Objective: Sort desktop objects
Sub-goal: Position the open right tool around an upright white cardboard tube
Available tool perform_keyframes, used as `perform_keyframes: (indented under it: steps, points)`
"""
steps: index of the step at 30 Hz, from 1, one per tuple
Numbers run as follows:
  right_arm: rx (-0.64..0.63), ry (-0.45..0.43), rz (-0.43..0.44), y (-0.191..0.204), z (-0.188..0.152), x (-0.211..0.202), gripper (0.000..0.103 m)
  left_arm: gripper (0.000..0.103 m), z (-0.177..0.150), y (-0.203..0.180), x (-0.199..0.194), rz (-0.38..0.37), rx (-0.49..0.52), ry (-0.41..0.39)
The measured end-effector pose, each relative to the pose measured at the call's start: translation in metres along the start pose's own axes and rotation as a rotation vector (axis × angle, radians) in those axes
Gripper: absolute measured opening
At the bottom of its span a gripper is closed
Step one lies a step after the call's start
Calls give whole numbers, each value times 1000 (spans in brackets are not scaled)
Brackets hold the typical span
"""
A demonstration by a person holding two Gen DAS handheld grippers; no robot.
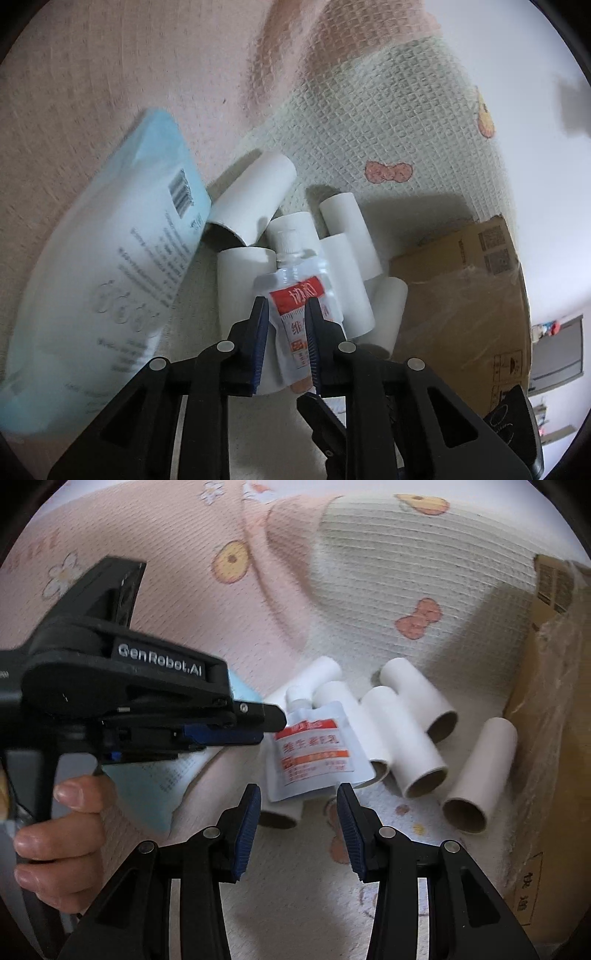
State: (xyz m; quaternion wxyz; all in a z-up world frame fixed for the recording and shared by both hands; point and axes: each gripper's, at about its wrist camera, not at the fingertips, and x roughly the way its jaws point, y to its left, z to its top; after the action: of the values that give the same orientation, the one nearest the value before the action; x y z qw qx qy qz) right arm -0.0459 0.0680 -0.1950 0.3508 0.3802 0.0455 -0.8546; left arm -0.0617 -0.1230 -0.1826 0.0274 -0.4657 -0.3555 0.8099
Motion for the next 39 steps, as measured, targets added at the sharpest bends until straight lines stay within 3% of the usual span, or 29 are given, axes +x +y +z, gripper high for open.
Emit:
perform_keyframes:
  steps: [8, 17, 22, 29, 39]
  points:
    - [91, 3, -33, -19, 5, 2, 40, 21, 1, -1, 12, -42, -49, 36]
    - [49, 9, -198, -22, 5, -5, 40, 20, -16, -36, 29, -22, 124, 114]
    - [-29, -37, -239, -12, 9, -14, 40, 20, -16, -39, 15, -17, 135, 70]
    - [-140, -48, -200, 13, 6, -11, 40, 21, -7, -23, -17, 42, 115, -16]
    - [-226, -60, -147, 36, -2, -10, 40, 39, -2, -4, -6, 37, 55, 19]
